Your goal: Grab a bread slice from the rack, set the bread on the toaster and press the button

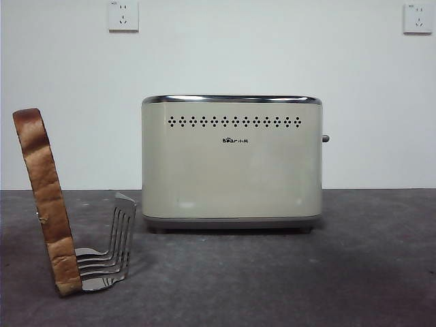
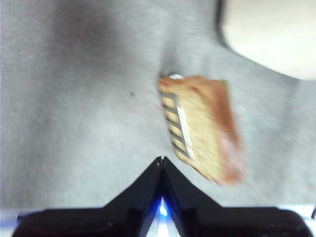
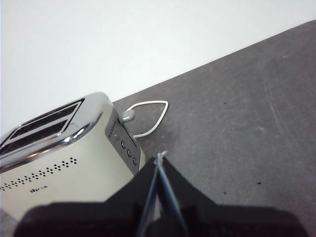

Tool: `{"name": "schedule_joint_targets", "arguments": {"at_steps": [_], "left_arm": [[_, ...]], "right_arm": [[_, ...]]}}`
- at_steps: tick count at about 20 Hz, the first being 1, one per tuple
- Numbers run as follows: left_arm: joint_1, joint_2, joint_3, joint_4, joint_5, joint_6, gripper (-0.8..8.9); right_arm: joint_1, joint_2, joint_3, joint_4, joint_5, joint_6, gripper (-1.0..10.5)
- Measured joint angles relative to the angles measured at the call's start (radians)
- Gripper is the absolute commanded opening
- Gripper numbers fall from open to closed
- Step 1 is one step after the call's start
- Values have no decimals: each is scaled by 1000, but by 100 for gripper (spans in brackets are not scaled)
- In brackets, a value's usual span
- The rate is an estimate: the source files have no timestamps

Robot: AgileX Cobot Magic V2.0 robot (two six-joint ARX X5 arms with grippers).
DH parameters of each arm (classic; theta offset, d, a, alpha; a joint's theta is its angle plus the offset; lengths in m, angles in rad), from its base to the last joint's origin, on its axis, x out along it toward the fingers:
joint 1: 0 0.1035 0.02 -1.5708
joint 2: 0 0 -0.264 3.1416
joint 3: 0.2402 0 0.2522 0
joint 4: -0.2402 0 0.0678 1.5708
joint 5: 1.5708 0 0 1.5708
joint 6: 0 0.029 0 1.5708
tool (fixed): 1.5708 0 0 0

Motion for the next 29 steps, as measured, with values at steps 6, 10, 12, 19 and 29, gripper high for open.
{"name": "schedule_joint_targets", "arguments": {"at_steps": [6, 10, 12, 19, 29], "left_arm": [[-53, 80, 243, -154, -24, -85, -4], [-155, 161, 262, -154, -40, -217, 0], [-216, 201, 262, -153, -88, -250, 43], [-328, 281, 262, -49, -193, -315, 379], [-362, 430, 262, -75, -232, -362, 373]], "right_arm": [[0, 75, 45, -31, 6, -9, 0], [0, 121, 56, -72, 8, -37, 0], [0, 134, 80, -104, 40, -43, 0], [0, 140, 110, -136, 97, -47, 0], [0, 140, 110, -136, 119, -47, 0]]}}
